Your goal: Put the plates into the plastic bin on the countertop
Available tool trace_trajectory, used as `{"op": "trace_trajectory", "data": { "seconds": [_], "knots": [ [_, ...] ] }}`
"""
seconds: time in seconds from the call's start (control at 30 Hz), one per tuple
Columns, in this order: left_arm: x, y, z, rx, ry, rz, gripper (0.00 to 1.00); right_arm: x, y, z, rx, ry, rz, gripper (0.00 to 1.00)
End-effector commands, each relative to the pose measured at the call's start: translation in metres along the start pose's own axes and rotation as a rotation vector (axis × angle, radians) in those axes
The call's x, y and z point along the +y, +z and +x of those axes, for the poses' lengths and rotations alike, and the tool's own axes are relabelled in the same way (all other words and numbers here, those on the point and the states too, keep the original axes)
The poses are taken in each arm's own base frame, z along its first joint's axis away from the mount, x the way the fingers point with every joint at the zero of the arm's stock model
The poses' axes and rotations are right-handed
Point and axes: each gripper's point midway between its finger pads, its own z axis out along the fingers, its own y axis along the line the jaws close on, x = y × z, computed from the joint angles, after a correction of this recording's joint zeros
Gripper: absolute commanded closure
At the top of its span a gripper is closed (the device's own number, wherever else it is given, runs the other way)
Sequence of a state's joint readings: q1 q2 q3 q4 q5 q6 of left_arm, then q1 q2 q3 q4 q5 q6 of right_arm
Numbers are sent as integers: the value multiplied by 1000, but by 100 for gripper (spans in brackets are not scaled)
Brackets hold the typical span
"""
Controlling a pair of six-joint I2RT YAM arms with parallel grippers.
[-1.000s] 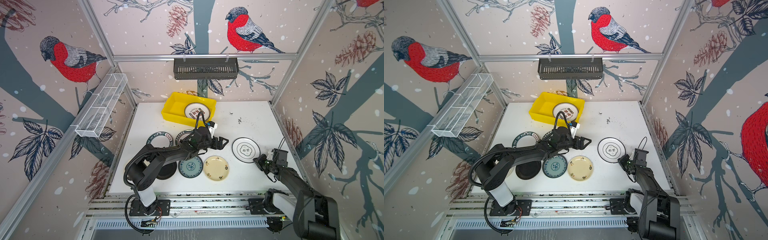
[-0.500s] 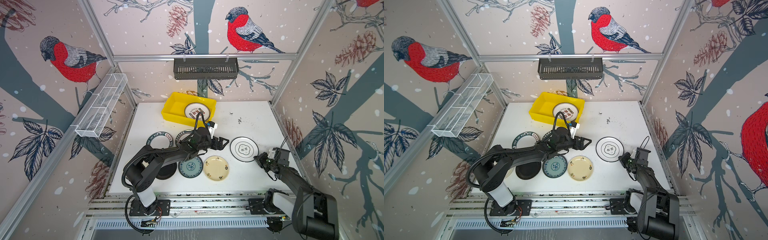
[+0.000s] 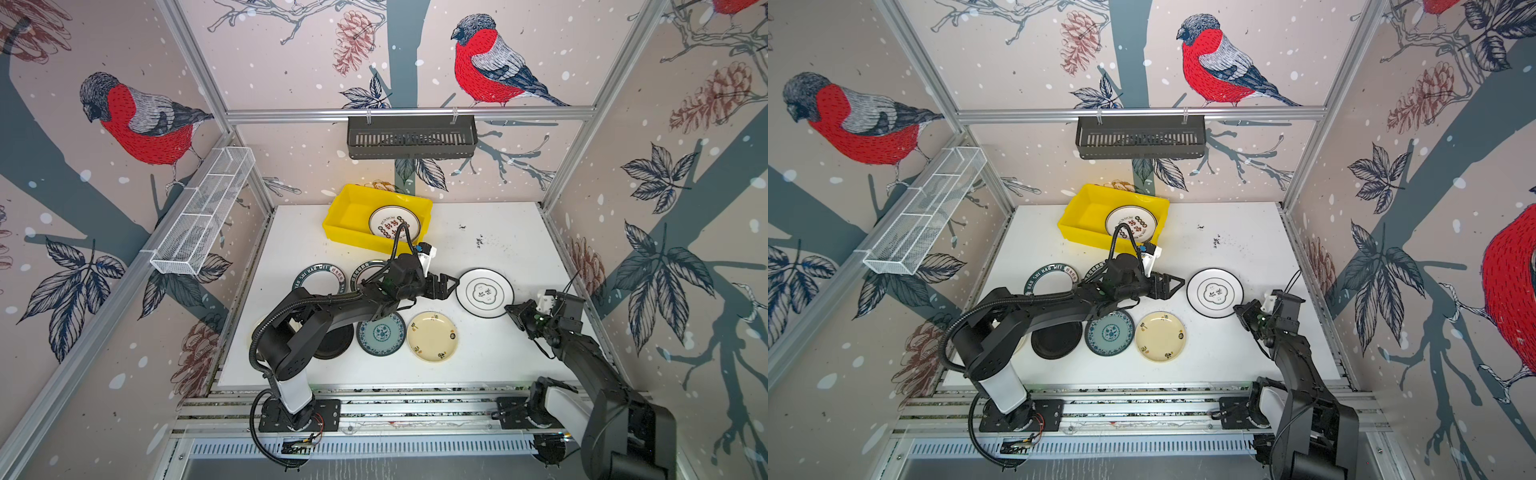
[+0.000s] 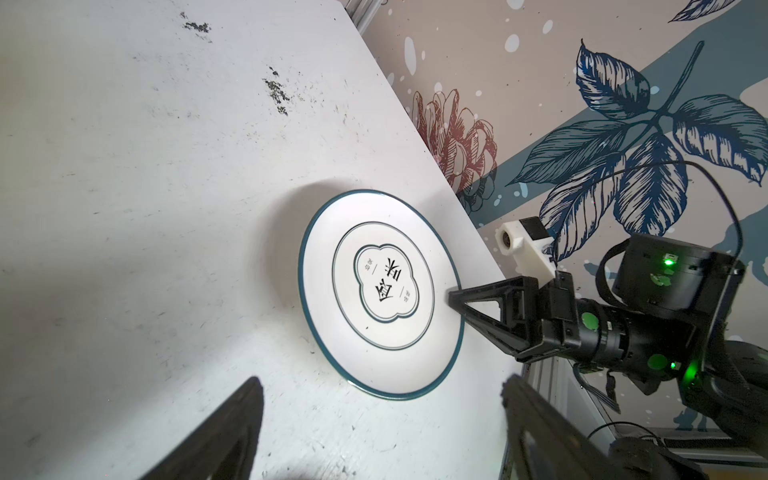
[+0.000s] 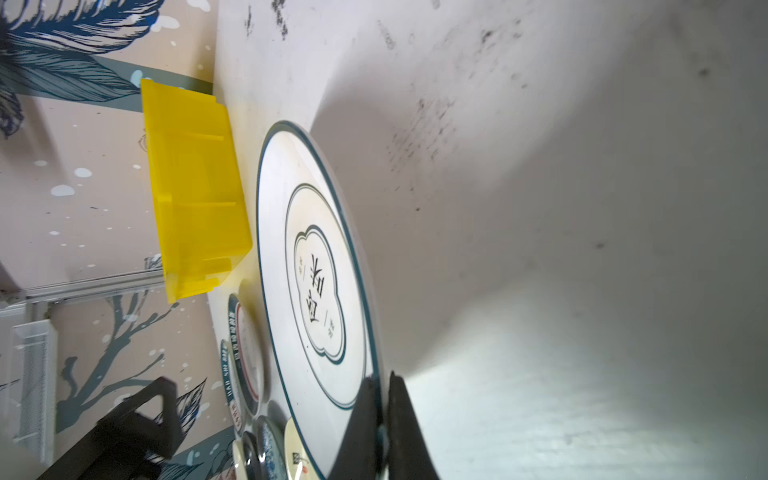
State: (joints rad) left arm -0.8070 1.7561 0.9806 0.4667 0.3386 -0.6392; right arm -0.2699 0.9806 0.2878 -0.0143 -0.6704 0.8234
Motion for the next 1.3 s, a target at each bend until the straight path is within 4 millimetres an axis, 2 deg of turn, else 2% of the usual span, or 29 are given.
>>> {"op": "trace_trajectory", "data": {
  "seconds": [0.0,0.2,0.3,0.67,0.77,0.93,1.0,1.13,1.27],
  "knots": [
    [-8,3,-7,-27,-5,38,11,34,-6,-2,15,-16,-140,99],
    [-4,11,-3,-18,-37,53,11,60,-19,-4,-10,-57,-214,99],
    [-12,17,-12,-29,-41,80,11,69,-23,-3,-5,-57,-246,99],
    [-21,26,-21,-45,-70,136,30,94,-33,-2,-21,-100,-317,98],
    [-20,28,-22,-40,-85,130,43,103,-34,0,-31,-152,-303,98],
    [-18,30,-24,-46,-100,122,53,120,-34,6,-27,-223,-304,98],
    [-18,29,-25,-51,-100,118,66,124,-33,7,-28,-240,-297,98],
    [-19,28,-26,-54,-102,119,85,124,-32,8,-32,-259,-285,97],
    [-20,29,-27,-56,-102,121,89,121,-30,9,-25,-261,-279,90]
  ]
}}
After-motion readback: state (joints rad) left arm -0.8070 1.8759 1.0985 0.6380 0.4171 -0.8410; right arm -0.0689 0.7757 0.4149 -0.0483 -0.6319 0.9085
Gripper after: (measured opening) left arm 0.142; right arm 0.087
